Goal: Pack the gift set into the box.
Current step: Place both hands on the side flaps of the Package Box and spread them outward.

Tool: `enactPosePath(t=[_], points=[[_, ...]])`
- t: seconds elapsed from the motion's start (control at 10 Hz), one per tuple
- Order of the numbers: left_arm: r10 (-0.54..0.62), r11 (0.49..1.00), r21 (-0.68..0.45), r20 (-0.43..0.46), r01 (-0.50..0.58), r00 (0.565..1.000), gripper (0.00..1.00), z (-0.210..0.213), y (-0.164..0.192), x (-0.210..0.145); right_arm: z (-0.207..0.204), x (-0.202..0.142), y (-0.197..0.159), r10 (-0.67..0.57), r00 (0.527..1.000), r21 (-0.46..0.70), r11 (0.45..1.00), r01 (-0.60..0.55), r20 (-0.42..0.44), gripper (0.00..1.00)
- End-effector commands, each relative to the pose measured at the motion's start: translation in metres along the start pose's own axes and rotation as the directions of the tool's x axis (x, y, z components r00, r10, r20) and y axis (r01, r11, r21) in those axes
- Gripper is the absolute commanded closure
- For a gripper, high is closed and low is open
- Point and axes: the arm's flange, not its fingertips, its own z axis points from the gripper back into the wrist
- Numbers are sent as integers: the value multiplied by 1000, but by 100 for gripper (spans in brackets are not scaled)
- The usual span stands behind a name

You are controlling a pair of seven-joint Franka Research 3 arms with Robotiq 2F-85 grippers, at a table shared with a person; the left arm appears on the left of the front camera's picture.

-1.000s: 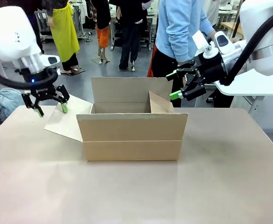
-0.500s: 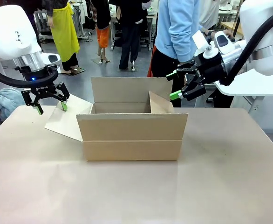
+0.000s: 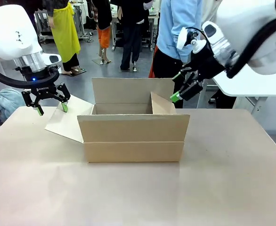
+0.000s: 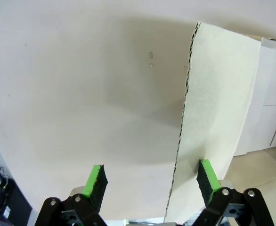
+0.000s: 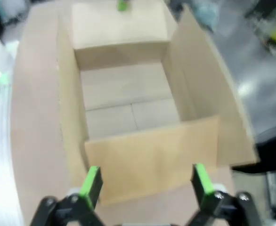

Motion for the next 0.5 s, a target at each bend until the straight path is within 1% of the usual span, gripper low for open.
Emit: enactPosePath(t=[0.0, 0.1, 0.2, 0.3, 0.4], points=[[10, 1000, 14, -6, -10, 1000, 0, 1, -1, -1, 52, 56, 26, -314, 904, -43, 948, 316, -290, 0], [10, 1000, 14, -6, -10, 1000, 0, 1, -1, -1, 48, 63, 24, -414, 840, -90, 908, 409, -350, 0], [10, 1000, 14, -6, -10, 1000, 0, 1, -1, -1, 28, 73, 3, -401, 861, -144, 916, 375, -313, 0], [10, 1000, 14, -6, -10, 1000, 0, 1, -1, -1, 22, 8, 26, -209, 943, -116, 976, 185, -257, 0], [10, 1000, 14, -6, -10, 1000, 0, 1, -1, -1, 22, 8, 26, -209, 943, -116, 976, 185, -257, 0]])
